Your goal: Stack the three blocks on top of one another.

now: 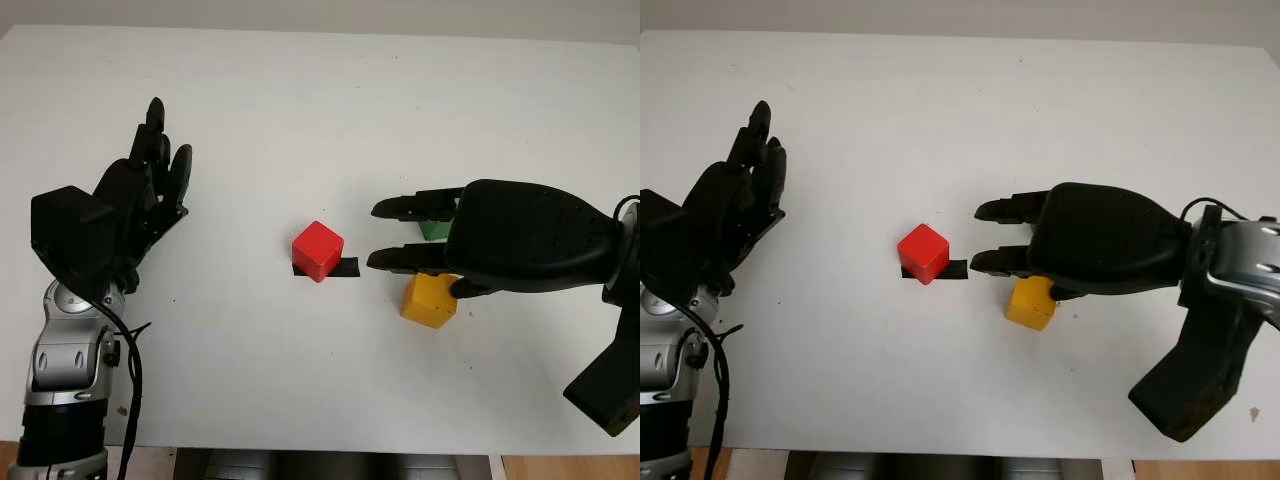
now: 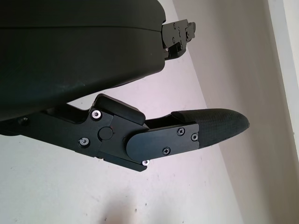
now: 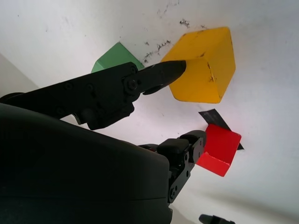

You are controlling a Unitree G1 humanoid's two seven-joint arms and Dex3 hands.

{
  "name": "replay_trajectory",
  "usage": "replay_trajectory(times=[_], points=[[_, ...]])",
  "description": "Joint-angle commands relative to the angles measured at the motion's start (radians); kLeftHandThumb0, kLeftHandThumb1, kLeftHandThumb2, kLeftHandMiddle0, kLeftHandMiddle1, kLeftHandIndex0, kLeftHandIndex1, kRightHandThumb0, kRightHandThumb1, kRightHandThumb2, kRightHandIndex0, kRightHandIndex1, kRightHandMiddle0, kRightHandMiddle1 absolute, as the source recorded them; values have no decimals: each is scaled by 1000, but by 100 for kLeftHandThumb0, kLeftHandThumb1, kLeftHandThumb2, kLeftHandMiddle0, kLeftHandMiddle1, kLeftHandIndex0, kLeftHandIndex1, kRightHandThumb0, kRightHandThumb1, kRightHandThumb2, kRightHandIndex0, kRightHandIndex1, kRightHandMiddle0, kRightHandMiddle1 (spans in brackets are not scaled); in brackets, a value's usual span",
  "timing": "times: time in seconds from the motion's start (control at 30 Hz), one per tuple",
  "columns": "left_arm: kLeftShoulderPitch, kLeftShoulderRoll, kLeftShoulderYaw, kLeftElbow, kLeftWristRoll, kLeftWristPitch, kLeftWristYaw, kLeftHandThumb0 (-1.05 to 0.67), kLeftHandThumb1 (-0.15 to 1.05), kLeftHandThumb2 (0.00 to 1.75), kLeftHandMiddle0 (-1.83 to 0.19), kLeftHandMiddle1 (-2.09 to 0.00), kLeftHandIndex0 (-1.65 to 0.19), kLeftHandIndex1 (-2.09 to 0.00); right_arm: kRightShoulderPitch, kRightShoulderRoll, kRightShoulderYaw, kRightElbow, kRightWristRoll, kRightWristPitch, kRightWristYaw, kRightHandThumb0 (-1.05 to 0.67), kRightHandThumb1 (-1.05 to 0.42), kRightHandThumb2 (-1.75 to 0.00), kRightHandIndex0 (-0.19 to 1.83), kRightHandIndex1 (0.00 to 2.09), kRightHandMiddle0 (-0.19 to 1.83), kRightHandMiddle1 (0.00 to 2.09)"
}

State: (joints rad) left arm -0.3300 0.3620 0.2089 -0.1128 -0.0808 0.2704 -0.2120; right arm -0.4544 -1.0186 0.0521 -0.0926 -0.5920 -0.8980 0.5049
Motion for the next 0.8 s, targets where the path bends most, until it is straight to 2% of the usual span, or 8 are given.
replay_trajectory(times=[0.0, 0.17, 0.3, 0.43, 0.53, 0.67, 0.77], points=[[21, 10, 5, -23, 1, 9, 4, -86, 105, 62, 19, -3, 19, -2, 26, -14, 9, -7, -1, -1, 5, -53, -84, -5, 25, 2, 42, 2], [24, 0, 3, -10, 1, -19, 10, -83, 105, 61, 19, -3, 19, -3, -46, -26, -36, -24, -25, 70, 14, -72, -84, -6, 13, 0, 28, 1], [23, 0, -8, 14, 5, -61, 1, -82, 105, 62, 19, -3, 19, -2, -129, 1, -81, 13, -25, 115, -69, -76, -83, -5, 17, 4, 32, 4], [27, -3, -8, 8, 2, -60, 8, -81, 105, 61, 19, -2, 19, -1, -191, -36, -87, 17, -7, 138, -53, -80, -85, -6, 12, 3, 30, 4], [28, -1, -5, 7, 2, -58, 9, -81, 105, 61, 19, -2, 19, -1, -172, -56, -89, 6, 6, 124, -45, -82, -86, -6, 12, 3, 28, 3], [22, -2, -7, 16, 3, -69, 10, -81, 105, 61, 19, -2, 19, -1, -91, -57, -103, -6, 19, 81, -76, -85, -83, -5, 18, 7, 36, 7], [14, -7, -12, 25, 5, -81, 16, -82, 105, 60, 18, -3, 18, -2, -35, -61, -88, -10, 39, 65, -65, -80, -81, -4, 19, 7, 36, 7]])
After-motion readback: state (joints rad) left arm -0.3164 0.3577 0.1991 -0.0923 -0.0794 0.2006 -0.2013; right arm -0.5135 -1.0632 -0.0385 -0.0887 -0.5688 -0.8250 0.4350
